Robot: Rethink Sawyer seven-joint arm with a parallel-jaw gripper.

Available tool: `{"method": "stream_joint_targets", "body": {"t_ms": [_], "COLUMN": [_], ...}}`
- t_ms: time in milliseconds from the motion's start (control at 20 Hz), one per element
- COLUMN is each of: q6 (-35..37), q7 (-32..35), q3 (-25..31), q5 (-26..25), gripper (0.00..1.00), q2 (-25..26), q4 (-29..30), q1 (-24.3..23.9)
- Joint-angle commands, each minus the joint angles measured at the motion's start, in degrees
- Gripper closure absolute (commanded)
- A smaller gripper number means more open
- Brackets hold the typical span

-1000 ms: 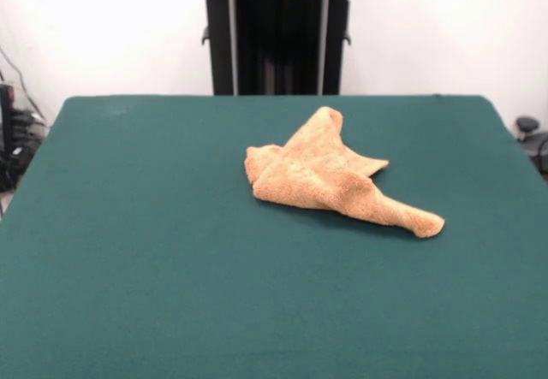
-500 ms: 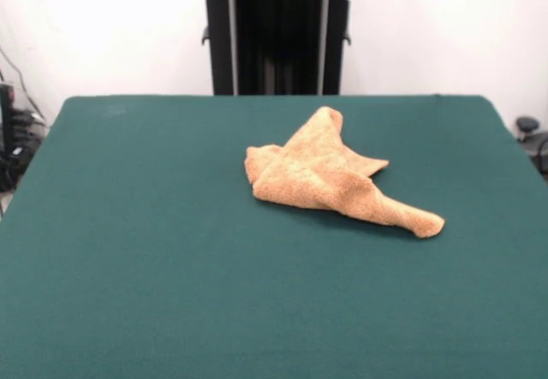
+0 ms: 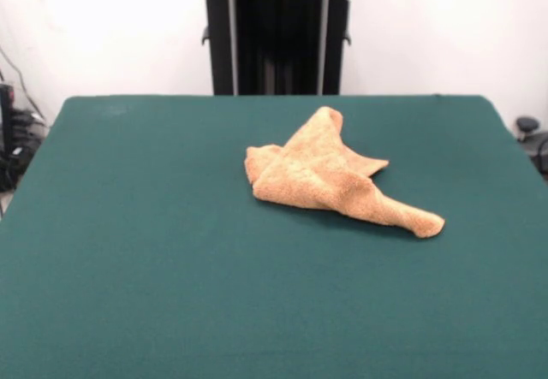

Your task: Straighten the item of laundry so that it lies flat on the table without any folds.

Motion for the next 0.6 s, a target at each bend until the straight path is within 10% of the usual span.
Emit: {"method": "stream_joint_targets", "body": {"t_ms": [50,600], "q6": [-6.39,-16.31], "q7": [4.54,6.13], "q3": [4.0,4.72], "q5": [-3.47,-6.5], "gripper": [0.0,0.0], "q2": [9.7,16.46], "q4": [5.61,6.24], "q1": [-1.39,-3.08]}}
